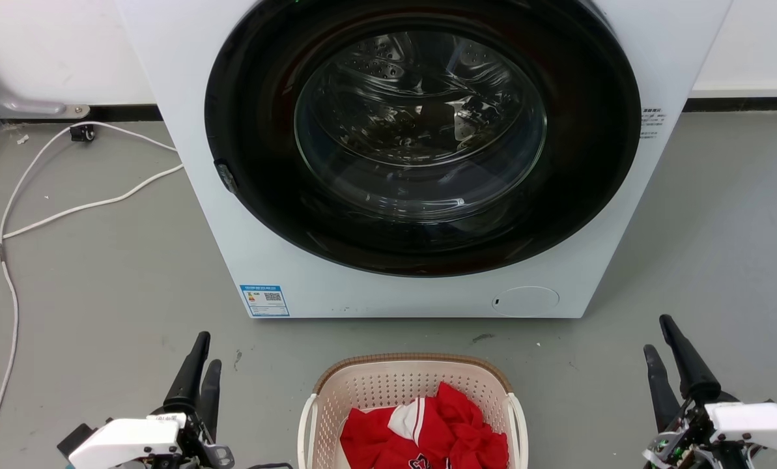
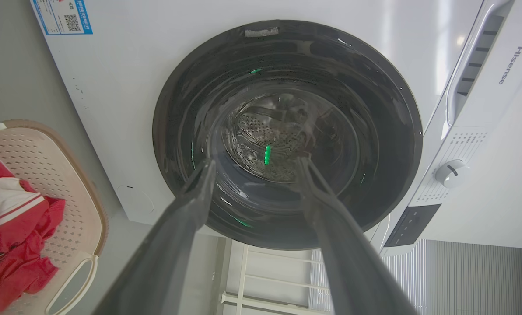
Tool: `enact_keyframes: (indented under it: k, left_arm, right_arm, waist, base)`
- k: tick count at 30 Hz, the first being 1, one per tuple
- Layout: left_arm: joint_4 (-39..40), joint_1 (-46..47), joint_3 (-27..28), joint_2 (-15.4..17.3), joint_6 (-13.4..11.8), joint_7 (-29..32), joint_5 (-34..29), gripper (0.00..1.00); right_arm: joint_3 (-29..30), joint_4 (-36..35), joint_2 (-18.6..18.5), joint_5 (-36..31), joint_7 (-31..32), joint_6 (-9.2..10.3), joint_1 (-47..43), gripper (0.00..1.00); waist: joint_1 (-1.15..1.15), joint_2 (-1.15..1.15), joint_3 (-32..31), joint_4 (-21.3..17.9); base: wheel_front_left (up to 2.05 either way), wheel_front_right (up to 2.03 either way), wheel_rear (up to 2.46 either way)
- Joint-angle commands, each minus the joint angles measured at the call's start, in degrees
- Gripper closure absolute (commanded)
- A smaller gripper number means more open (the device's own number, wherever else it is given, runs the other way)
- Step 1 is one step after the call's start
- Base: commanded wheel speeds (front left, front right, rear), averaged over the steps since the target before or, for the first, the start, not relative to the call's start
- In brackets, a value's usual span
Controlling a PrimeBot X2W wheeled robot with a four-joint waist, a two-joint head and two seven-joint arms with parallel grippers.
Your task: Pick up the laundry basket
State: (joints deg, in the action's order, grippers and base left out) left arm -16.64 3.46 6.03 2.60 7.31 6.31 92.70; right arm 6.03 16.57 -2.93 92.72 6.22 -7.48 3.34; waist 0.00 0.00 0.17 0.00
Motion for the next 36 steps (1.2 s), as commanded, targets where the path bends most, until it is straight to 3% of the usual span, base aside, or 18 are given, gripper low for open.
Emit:
enact_keyframes:
  k: [1, 13, 21, 25, 27, 36]
  left_arm:
    - [1.10, 0.54, -0.11, 0.12, 0.02, -0.58, -0.35, 0.00]
    - [2.69, -0.95, -0.24, 0.16, 0.05, -3.95, -1.68, 0.00]
    - [2.48, -0.95, 2.59, 0.19, 0.07, -5.96, -6.14, 0.00]
    - [2.55, -0.92, 3.93, 0.20, 0.05, -6.89, -9.15, 0.00]
    - [4.39, -0.99, 4.68, 0.21, -0.15, -7.79, -14.02, 0.00]
    - [11.96, -1.59, 5.15, 0.23, -3.61, -9.68, -26.68, 0.00]
  right_arm:
    - [-0.43, -1.08, -0.10, -0.44, -0.54, 0.00, 0.55, 0.00]
    - [-1.89, -3.36, -0.09, -3.80, -3.91, 0.00, -0.74, 0.00]
    - [-1.14, -3.58, -0.08, -11.36, -5.91, -0.01, -0.96, 0.00]
    - [-0.39, -4.68, -0.08, -17.65, -6.86, -0.01, -0.84, 0.00]
    - [0.06, -6.49, -0.07, -24.70, -7.74, -0.01, -0.76, 0.00]
    - [-0.88, -12.25, -0.06, -40.70, -9.61, -0.01, -0.65, 0.00]
  waist:
    - [0.00, 0.00, 0.01, 0.00]
    - [0.00, 0.00, 0.01, -0.03]
    - [0.00, 0.00, 0.00, -0.01]
    - [0.00, 0.00, -0.01, 0.00]
    - [0.00, 0.00, 0.01, 0.05]
    - [0.00, 0.00, 0.21, 0.03]
  base:
    - [0.00, 0.00, 0.00]
    - [0.00, 0.00, 0.00]
    - [0.00, 0.00, 0.00]
    - [0.00, 0.00, 0.00]
    - [0.00, 0.00, 0.00]
    - [0.00, 0.00, 0.00]
